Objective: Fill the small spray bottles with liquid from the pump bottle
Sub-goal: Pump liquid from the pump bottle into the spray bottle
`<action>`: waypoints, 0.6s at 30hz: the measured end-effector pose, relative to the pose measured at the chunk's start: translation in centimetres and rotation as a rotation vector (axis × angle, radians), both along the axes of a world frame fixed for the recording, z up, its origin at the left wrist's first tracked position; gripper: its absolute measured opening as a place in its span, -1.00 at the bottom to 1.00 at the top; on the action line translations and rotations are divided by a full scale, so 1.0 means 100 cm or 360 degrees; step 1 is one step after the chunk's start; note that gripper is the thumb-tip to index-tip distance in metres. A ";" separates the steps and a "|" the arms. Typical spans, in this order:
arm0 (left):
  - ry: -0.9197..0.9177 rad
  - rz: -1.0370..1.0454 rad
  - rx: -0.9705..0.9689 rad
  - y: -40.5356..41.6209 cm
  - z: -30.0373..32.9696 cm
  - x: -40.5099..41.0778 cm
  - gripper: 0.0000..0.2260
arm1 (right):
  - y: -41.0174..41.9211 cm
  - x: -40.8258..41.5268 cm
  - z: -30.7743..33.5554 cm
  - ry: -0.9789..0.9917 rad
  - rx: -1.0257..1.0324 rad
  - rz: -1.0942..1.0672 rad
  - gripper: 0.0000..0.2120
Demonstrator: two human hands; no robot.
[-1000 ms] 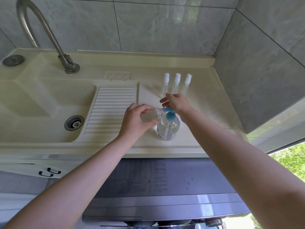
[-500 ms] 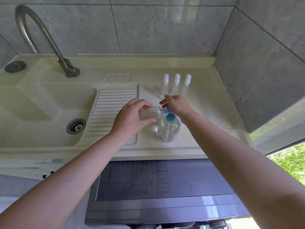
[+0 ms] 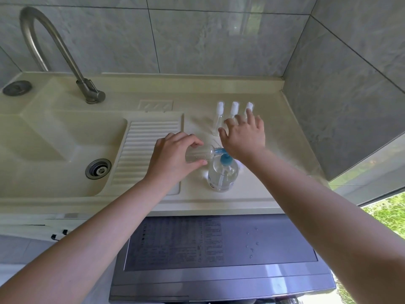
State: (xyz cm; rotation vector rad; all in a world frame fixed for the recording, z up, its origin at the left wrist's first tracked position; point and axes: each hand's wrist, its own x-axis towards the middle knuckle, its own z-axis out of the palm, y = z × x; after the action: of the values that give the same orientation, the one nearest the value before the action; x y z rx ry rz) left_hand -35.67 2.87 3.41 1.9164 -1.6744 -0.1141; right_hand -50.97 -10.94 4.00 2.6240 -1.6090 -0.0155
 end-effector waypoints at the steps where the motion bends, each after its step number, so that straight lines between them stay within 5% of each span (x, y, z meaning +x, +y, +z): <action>1: -0.0018 -0.0001 -0.0005 0.000 0.000 0.000 -0.62 | 0.000 0.001 0.000 0.0034 -0.0004 -0.0002 -0.48; 18: -0.0052 -0.0007 0.0048 0.000 0.002 0.001 -0.62 | 0.001 0.003 -0.005 0.0010 0.0110 -0.0032 -0.46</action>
State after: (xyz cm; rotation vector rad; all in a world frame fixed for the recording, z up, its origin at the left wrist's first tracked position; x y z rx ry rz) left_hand -35.59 2.86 3.56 1.9467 -1.7070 -0.1109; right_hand -50.62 -10.87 3.51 2.6553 -1.6626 -0.0816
